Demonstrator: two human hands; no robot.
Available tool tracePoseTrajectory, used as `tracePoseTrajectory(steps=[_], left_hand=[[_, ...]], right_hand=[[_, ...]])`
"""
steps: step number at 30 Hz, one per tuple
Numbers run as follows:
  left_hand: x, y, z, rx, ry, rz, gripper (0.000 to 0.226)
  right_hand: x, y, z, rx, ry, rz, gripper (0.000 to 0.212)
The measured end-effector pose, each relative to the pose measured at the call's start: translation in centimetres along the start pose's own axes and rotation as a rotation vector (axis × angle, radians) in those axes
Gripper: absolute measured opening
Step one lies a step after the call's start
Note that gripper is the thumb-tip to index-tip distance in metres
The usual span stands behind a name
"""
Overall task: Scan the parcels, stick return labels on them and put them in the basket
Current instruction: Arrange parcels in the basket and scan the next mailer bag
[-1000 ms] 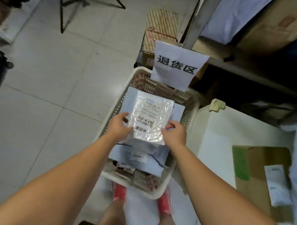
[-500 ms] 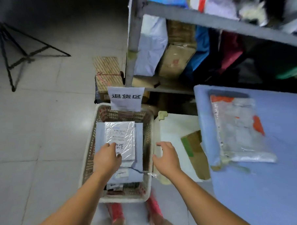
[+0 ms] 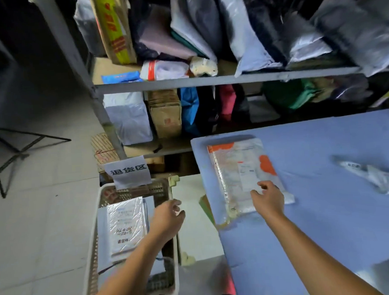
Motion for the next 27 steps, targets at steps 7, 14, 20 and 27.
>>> tracePoseTrajectory(steps=[7,14,20,27], left_hand=[[10.0,10.9,-2.5,-0.104,0.029,0.241,0.055],[15.4,13.9,-5.6,-0.368,0.141,0.446,0.068],[16.7,12.5,-5.3,-0.589,0.147,0.583,0.041],[19.7,13.9,-4.0,-0.533,0.145,0.671,0.022]], right_hand=[[-4.0,6.2,-10.6,0.102,-0.105,0.204,0.058],[-4.4,8.8,-15.0,0.057,-0.301,0.116,0.046],[-3.5,9.4,-13.7,0.056,-0.495,-0.042,0.022],[-6.7,11.0,-11.2,-0.047,-0.54,-0.147,0.027]])
Point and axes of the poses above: each hand's wrist, its own z-axis away from the middle knuckle, its own x-axis out of the palm, y = z × x, the point moved 6 cm from there along -z, towards the middle knuckle, and after that the axes turned 4 degrees about x, right-handed, at the moved point
